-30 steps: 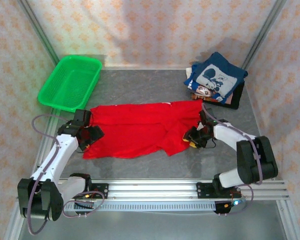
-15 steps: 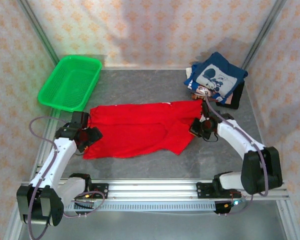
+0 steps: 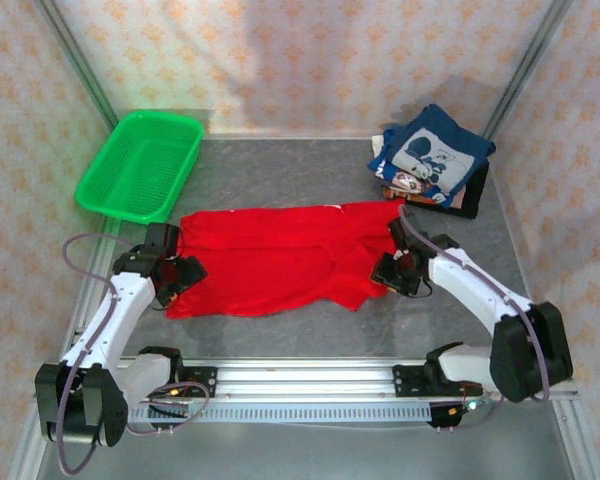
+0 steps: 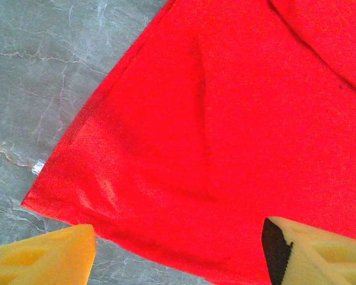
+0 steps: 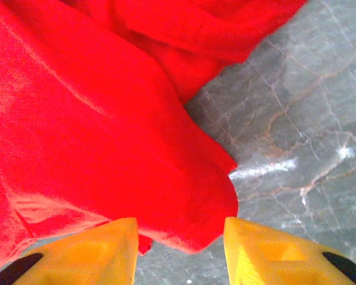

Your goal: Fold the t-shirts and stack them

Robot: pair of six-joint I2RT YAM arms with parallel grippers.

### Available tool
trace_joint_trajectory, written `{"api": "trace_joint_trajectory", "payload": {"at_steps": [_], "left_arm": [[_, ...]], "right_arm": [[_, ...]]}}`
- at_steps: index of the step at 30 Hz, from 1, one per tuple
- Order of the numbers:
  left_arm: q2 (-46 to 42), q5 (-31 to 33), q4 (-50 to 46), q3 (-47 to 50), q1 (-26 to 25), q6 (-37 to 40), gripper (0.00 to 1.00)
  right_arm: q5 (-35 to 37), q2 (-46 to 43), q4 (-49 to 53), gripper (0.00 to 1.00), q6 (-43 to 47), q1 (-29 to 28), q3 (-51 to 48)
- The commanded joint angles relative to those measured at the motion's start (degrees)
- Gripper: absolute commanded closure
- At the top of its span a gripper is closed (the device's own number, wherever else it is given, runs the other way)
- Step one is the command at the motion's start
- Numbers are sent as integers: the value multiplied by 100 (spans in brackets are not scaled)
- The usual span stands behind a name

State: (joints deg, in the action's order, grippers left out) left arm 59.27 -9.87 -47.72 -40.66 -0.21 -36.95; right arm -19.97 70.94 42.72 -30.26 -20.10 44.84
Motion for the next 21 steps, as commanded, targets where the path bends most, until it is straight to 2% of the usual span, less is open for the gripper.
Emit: {"api": "trace_joint_trajectory", "payload": {"at_steps": [1, 5, 9, 14, 17, 21], "left_arm": [[16, 64, -114, 55, 59, 109, 25], [32, 70, -96, 59, 59, 109, 25], [61, 72, -88, 59, 62, 118, 25], [68, 46, -70, 68, 61, 131, 25], [74, 55, -52, 76, 65, 135, 25], [124, 46, -22, 94, 66, 144, 25]], "right_arm": [[550, -596, 313, 53, 116, 123, 2], [294, -871, 292, 54, 139, 464, -338], [-367, -1172, -549, 56, -393, 777, -1022], [-1290, -1935, -2212, 55, -1906, 1148, -2134], [-1387, -2622, -3112, 52, -3096, 1175, -2870], [-1318, -3278, -3638, 51, -4025, 1175, -3473]]}}
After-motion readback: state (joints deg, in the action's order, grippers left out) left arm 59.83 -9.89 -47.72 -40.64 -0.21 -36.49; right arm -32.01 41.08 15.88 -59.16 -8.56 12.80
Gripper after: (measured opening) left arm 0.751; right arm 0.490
